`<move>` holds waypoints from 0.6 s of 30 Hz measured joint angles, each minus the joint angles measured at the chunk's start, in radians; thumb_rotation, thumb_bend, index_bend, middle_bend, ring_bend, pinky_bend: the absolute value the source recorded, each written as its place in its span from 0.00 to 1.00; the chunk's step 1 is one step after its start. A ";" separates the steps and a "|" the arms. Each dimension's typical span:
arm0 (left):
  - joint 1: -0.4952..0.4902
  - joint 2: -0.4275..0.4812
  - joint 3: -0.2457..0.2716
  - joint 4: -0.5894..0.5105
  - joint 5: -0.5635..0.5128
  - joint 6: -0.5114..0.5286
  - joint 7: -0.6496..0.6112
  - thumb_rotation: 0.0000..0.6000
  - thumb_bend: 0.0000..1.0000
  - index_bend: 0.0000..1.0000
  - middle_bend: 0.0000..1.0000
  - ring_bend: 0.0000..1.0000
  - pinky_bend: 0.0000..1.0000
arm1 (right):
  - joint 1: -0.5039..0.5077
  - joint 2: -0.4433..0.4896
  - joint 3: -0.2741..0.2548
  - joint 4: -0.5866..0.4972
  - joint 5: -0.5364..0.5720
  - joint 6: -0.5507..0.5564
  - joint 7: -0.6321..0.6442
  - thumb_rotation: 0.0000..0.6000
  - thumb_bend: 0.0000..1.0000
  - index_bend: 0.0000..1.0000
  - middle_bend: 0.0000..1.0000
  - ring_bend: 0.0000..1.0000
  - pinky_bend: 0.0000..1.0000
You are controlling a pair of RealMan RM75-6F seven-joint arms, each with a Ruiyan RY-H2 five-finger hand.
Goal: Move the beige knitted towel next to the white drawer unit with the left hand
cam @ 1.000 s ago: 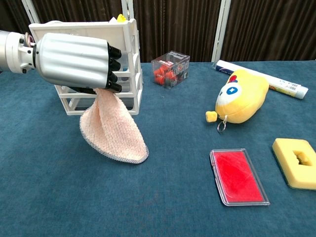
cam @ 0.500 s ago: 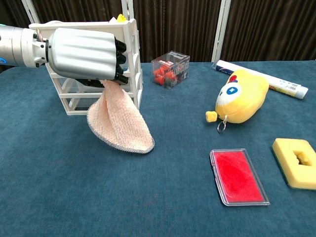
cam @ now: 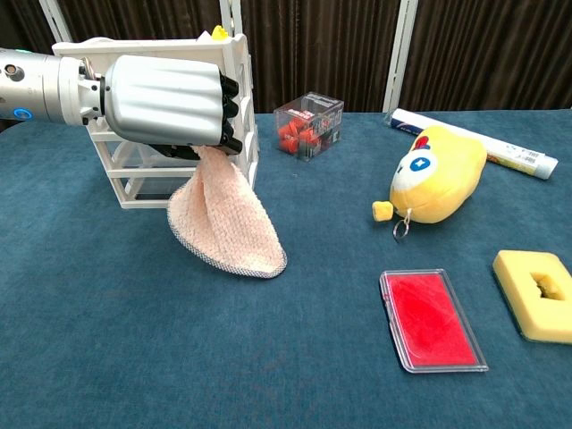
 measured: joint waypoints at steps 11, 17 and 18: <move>-0.014 -0.024 0.009 0.013 -0.023 0.008 -0.012 1.00 0.65 0.94 0.71 0.57 0.48 | 0.001 0.000 0.001 0.000 0.001 -0.001 0.001 1.00 0.01 0.00 0.00 0.00 0.00; -0.019 -0.033 0.018 0.018 -0.030 0.004 -0.011 1.00 0.65 0.94 0.70 0.57 0.48 | 0.001 0.000 0.001 0.000 0.000 0.000 0.004 1.00 0.01 0.00 0.00 0.00 0.00; -0.020 -0.034 0.018 0.020 -0.033 0.001 -0.011 1.00 0.65 0.94 0.70 0.57 0.48 | 0.001 0.000 0.001 0.000 0.001 0.000 0.005 1.00 0.01 0.00 0.00 0.00 0.00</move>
